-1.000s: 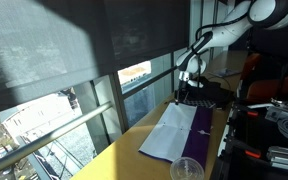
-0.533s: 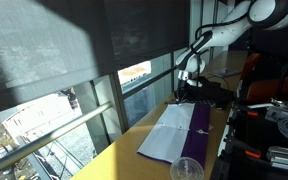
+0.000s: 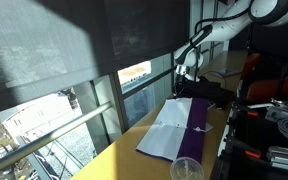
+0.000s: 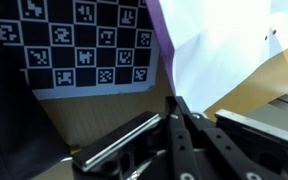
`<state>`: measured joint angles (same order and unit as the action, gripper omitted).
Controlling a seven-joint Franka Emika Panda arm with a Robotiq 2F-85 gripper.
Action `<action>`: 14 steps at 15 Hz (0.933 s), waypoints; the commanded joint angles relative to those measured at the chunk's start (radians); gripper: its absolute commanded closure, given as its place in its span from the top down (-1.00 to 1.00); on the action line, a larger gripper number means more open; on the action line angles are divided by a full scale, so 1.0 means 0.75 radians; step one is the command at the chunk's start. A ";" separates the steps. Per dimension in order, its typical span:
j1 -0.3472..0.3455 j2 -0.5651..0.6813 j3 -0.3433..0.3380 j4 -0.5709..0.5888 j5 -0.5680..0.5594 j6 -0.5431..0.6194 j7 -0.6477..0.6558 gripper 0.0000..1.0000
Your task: Close the purple folder.
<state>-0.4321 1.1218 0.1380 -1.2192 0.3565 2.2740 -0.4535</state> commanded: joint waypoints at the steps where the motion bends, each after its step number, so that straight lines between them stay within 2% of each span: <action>1: 0.019 -0.151 -0.048 -0.032 -0.085 -0.096 0.025 -1.00; 8: 0.018 -0.406 -0.107 -0.019 -0.180 -0.190 -0.013 -1.00; 14: 0.049 -0.521 -0.104 -0.227 -0.164 -0.126 -0.045 -1.00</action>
<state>-0.4170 0.7849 0.0696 -1.2784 0.2367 2.1479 -0.4651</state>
